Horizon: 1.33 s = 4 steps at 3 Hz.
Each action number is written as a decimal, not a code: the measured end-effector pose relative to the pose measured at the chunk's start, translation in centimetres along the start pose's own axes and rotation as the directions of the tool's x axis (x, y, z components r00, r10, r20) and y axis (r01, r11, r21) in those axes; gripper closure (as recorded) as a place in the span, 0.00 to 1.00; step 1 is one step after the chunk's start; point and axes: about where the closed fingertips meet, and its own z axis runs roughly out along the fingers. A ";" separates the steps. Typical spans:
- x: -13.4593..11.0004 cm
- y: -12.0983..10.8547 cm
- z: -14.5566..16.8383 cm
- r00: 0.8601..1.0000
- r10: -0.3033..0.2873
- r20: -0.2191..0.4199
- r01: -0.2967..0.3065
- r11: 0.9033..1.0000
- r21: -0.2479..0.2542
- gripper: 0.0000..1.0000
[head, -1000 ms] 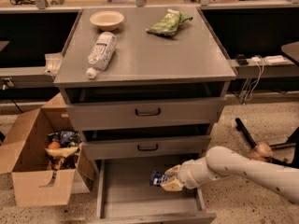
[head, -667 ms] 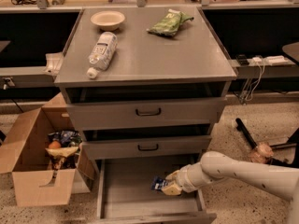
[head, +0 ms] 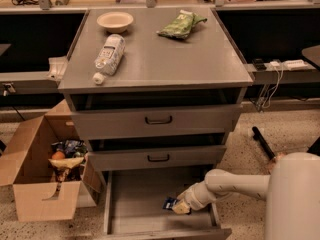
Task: Place rxbar blueberry into bottom drawer
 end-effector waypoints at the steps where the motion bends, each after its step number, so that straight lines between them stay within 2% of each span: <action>1: 2.1 -1.8 3.0 0.998 0.052 -0.020 -0.052 0.999 -0.006 1.00; 2: 2.8 -3.4 4.6 0.996 0.085 -0.014 -0.085 0.996 -0.011 1.00; 3: 3.0 -4.6 7.1 0.994 0.110 -0.009 -0.111 0.993 -0.047 1.00; 4: 2.8 -5.4 7.4 0.993 0.115 -0.002 -0.115 0.992 -0.042 0.84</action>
Offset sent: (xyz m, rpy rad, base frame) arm 0.0335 -0.0172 -0.0838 0.0082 0.0787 -0.0979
